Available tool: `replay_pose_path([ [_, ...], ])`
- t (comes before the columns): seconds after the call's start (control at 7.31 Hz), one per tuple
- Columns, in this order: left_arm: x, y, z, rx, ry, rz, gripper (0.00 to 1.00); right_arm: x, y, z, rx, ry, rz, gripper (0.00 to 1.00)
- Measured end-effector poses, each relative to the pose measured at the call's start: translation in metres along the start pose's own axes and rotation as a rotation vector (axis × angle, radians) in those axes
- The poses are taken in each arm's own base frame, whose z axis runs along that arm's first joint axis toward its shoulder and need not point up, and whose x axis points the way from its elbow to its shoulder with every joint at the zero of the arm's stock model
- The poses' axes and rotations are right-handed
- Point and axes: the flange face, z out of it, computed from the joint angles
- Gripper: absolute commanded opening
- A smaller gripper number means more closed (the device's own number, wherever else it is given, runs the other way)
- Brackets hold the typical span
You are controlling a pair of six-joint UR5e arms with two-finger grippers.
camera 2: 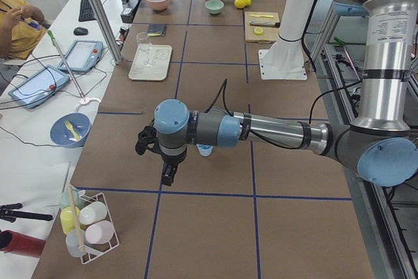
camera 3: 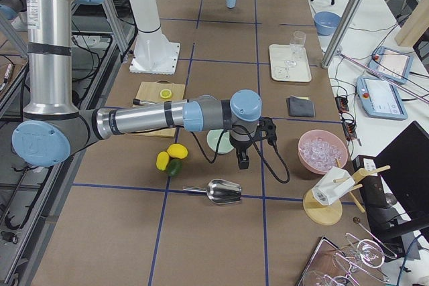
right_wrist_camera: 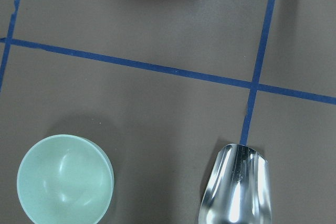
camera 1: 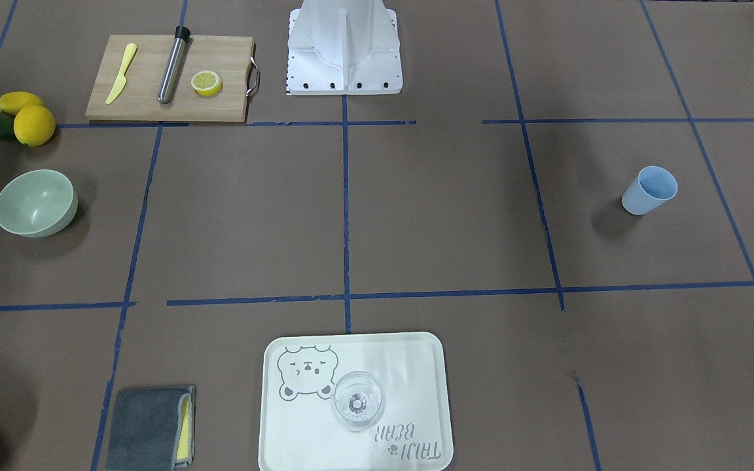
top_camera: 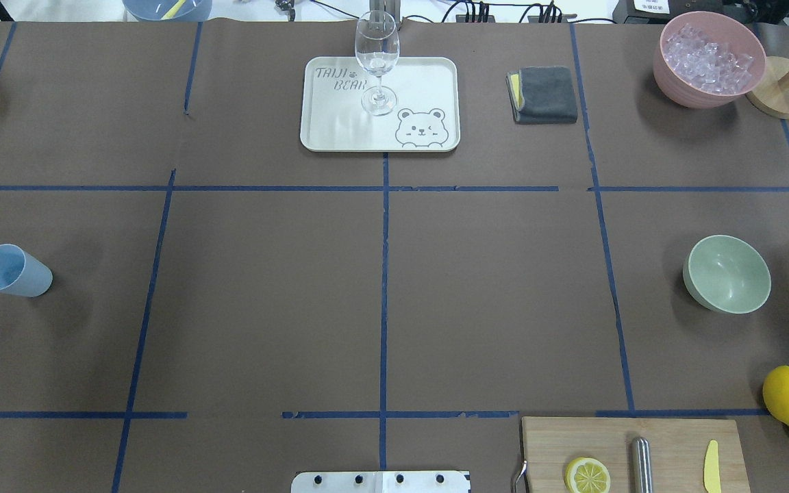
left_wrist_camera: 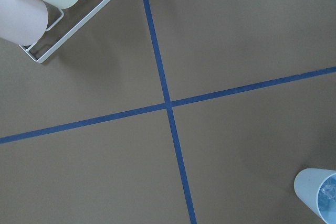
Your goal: Pour ice into bowl
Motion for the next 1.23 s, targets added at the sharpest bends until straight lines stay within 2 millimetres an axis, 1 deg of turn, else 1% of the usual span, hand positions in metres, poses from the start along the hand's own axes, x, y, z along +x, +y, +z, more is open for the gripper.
replay_pose_path([
  [0.14,0.012,-0.005,0.011,-0.006,0.012,0.038,1.0,0.002,0.004,0.003,-0.007,-0.003,0.006,1.0],
  [0.27,0.029,-0.012,0.025,-0.011,0.023,0.092,1.0,0.002,0.007,0.011,-0.023,-0.011,0.019,1.0],
  [0.41,0.04,-0.016,0.033,-0.013,0.029,0.127,1.0,-0.007,0.006,0.024,-0.048,-0.022,0.038,1.0],
  [0.55,0.046,-0.017,0.036,-0.011,0.032,0.144,1.0,-0.025,0.002,0.042,-0.068,-0.029,0.061,1.0],
  [0.68,0.049,-0.018,0.036,-0.009,0.033,0.152,1.0,-0.048,0.0,0.063,-0.069,-0.027,0.076,1.0],
  [0.82,0.05,-0.019,0.035,-0.007,0.033,0.154,1.0,-0.073,-0.001,0.087,-0.06,-0.016,0.099,0.96],
  [0.96,0.051,-0.019,0.035,-0.004,0.033,0.158,1.0,-0.09,0.003,0.109,-0.042,-0.005,0.121,0.96],
  [1.1,0.052,-0.02,0.034,0.003,0.033,0.165,1.0,-0.096,0.01,0.135,-0.009,-0.001,0.133,0.94],
  [1.23,0.052,-0.021,0.034,0.01,0.032,0.172,1.0,-0.094,0.017,0.159,0.019,-0.012,0.14,0.81],
])
